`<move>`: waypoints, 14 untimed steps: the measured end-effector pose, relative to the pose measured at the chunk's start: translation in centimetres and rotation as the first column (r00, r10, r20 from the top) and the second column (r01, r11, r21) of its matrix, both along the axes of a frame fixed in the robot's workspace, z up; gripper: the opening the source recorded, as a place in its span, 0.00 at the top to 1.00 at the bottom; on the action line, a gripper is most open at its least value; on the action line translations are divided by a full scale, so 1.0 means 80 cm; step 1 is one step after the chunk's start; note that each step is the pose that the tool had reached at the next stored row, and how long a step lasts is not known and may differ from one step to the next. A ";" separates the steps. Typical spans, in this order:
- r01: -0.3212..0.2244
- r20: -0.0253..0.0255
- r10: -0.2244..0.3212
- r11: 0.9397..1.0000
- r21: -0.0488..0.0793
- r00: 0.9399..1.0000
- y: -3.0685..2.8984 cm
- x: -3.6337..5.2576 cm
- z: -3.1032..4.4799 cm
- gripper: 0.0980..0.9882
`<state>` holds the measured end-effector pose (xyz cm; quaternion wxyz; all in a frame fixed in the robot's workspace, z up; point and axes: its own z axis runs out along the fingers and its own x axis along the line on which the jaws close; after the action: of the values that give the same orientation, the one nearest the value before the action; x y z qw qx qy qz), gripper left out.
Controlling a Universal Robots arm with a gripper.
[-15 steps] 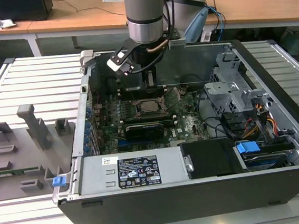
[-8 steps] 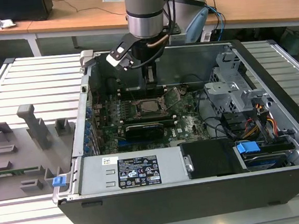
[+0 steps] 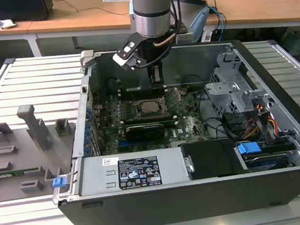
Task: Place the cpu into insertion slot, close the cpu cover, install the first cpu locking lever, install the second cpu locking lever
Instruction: 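Close the cpu cover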
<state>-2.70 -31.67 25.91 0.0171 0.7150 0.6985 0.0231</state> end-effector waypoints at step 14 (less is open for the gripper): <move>0.000 0.000 0.000 1.000 -0.006 1.000 0.0021 0.008 0.0142 0.99</move>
<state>-2.02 -31.50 27.05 0.0193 0.7149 0.6986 0.0209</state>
